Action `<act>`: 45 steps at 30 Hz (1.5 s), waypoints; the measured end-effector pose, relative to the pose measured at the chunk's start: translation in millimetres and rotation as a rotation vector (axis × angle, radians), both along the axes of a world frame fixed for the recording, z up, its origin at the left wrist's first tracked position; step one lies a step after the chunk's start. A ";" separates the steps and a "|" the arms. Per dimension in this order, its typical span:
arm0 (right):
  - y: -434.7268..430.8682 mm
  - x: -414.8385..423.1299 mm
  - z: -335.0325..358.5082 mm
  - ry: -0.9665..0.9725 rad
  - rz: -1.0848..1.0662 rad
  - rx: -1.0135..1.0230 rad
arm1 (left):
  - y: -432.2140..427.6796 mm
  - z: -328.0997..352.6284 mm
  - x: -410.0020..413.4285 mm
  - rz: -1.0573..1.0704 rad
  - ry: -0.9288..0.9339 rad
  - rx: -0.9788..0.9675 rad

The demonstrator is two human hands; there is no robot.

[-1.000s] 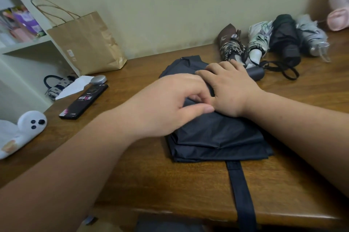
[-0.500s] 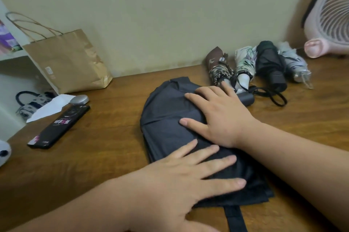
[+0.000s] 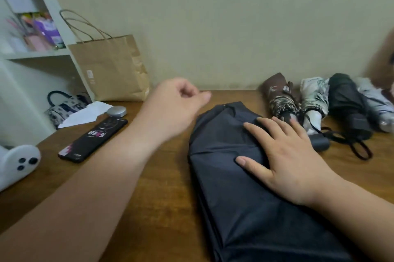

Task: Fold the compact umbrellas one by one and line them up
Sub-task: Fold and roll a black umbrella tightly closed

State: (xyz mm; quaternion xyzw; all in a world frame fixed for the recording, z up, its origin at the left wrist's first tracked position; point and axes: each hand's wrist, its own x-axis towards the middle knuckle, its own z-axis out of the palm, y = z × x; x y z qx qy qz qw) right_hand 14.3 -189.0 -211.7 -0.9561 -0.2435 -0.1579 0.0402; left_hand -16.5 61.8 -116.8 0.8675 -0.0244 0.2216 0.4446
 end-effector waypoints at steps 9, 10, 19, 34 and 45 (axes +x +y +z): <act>-0.7 -1.4 0.4 -0.057 0.016 0.092 | -5.1 -42.4 -1.8 -0.132 0.430 -0.016; -0.8 -1.6 0.3 -0.068 0.013 0.100 | -7.3 -44.6 -0.2 -0.133 0.408 -0.063; -1.9 -7.8 4.0 -0.082 -0.126 0.232 | -22.4 -51.7 -9.3 -0.366 0.130 -0.047; -3.2 -18.5 17.8 -0.054 -0.178 0.343 | -25.5 -59.1 -6.4 -0.211 0.294 0.393; -10.2 -34.5 50.5 0.177 0.134 0.887 | -28.2 -60.6 -5.9 -0.244 0.190 0.486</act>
